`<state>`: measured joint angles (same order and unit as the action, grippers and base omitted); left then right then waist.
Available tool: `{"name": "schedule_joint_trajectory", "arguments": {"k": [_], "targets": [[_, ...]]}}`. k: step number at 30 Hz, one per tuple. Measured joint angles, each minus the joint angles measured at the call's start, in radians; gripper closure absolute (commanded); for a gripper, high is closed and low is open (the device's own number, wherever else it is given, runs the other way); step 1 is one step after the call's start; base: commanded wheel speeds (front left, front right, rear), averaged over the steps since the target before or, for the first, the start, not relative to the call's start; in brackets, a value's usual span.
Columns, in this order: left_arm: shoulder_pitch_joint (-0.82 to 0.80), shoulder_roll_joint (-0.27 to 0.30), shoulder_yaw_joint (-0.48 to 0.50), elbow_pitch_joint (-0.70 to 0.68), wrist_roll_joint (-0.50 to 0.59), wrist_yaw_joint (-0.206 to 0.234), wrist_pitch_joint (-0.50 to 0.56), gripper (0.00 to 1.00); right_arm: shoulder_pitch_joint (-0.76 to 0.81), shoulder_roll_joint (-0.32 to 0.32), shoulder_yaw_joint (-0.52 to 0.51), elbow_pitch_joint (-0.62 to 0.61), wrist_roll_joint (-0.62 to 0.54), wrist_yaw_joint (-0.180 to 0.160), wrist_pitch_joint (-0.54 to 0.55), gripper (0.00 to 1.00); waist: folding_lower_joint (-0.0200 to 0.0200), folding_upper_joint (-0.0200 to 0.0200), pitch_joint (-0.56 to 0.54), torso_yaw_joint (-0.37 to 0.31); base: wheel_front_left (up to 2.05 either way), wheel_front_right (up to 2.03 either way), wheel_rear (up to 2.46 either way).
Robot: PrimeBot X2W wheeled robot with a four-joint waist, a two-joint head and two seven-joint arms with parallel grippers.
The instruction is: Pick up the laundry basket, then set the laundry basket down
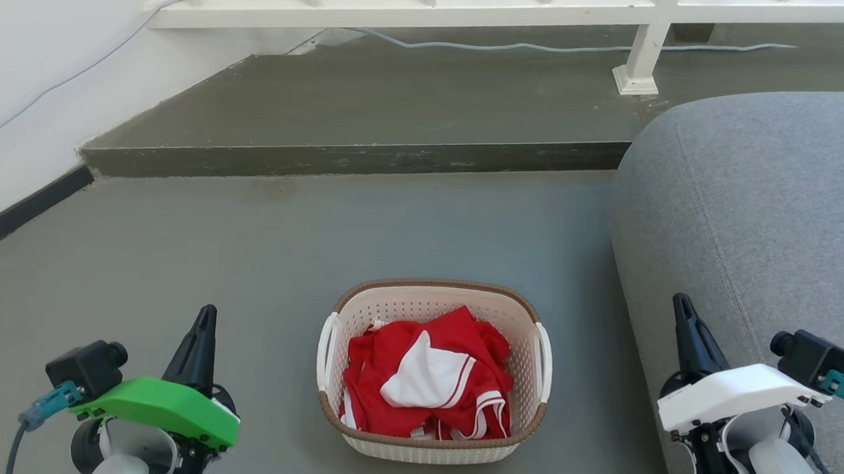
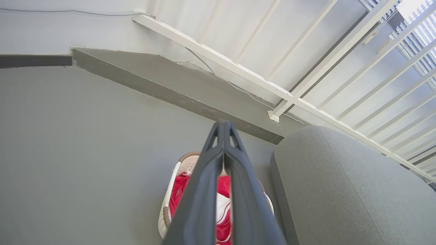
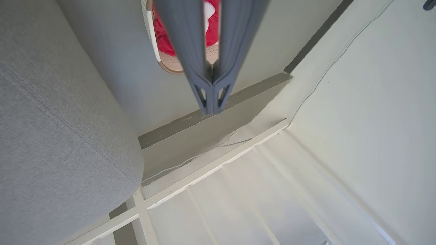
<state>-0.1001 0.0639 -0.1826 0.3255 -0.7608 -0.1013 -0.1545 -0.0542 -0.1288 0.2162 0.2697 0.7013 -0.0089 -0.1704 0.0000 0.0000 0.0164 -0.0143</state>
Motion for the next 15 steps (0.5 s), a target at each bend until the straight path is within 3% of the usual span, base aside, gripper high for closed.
{"name": "schedule_joint_trajectory", "arguments": {"k": [15], "targets": [[0.0,-0.009,0.054,-0.007,-0.168,-0.003,0.054,1.0,0.0,0.01,-0.065,0.0,0.18,0.027,0.052,1.0,0.0,0.0,-0.003,0.003,0.0,0.0,0.0]]}}
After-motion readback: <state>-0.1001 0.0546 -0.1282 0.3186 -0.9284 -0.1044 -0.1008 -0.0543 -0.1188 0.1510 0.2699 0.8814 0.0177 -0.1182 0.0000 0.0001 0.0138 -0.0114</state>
